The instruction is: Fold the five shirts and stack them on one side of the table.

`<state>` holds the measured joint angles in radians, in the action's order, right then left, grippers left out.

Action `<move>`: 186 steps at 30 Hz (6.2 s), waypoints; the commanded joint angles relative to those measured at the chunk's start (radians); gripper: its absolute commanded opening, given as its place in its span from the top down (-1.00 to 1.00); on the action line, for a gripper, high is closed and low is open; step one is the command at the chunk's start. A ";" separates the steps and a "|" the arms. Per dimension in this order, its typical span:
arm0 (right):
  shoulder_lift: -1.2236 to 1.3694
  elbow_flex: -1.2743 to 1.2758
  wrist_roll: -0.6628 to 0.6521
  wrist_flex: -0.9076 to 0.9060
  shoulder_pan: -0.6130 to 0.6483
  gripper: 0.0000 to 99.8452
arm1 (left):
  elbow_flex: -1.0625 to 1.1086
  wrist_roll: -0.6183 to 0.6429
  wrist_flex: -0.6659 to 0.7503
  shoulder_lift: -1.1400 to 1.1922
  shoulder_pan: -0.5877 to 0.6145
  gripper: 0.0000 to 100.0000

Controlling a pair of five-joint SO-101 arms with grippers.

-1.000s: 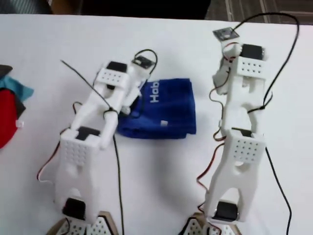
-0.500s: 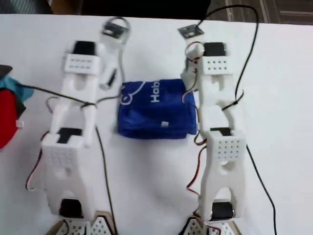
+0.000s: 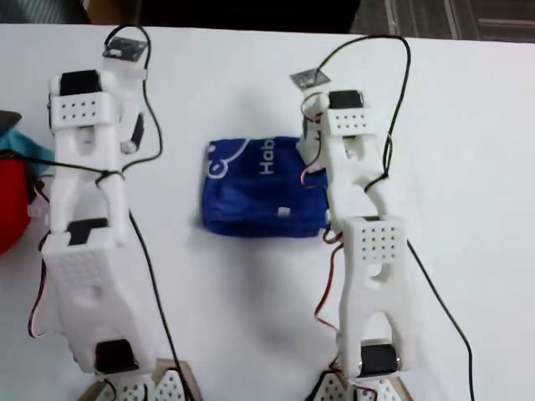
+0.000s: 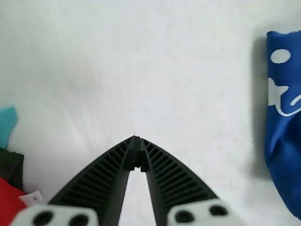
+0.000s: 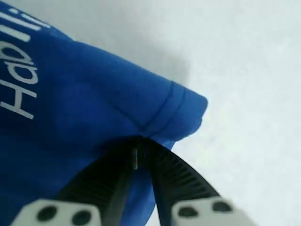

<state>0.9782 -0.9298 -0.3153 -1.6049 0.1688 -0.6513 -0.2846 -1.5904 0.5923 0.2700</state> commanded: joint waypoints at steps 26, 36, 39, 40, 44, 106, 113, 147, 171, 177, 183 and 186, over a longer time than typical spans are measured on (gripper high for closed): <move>-0.435 0.446 0.124 0.016 0.053 0.28 | -0.045 -0.015 0.003 0.035 0.038 0.94; -0.262 0.445 0.127 0.062 0.047 0.28 | -0.045 -0.015 0.003 0.038 0.035 0.94; -0.245 0.431 0.126 0.031 0.054 0.28 | -0.045 -0.015 0.002 0.038 0.035 0.94; -0.243 0.419 0.120 0.013 0.065 0.28 | -0.045 -0.015 0.003 0.038 0.035 0.94; -0.243 0.381 0.117 -0.042 0.111 0.28 | -0.045 -0.014 0.003 0.035 0.034 0.94; -0.041 -0.071 -0.434 -0.094 -0.561 0.96 | -0.340 -0.014 -0.130 0.048 0.083 0.94; -0.039 -0.098 -0.440 -0.091 -0.604 0.96 | -0.340 -0.014 -0.130 0.048 0.083 0.94; 0.008 -0.098 -0.485 0.064 -0.628 0.95 | -0.340 -0.014 -0.132 0.048 0.083 0.94; -0.343 0.158 -0.201 -0.108 -0.325 0.96 | -0.340 -0.014 -0.126 0.048 0.083 0.94; -0.344 0.311 -0.207 -0.096 -0.335 0.96 | -0.340 -0.014 -0.126 0.048 0.083 0.94; -0.355 0.384 -0.209 -0.084 -0.320 0.96 | -0.340 -0.011 -0.124 0.049 0.083 0.94; -0.381 0.338 -0.209 -0.084 -0.315 0.96 | -0.340 -0.011 -0.124 0.049 0.083 0.94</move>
<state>0.6989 -0.5462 -0.5255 -1.6924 -0.1596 -0.9490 -0.2892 -1.7131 0.6490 0.3452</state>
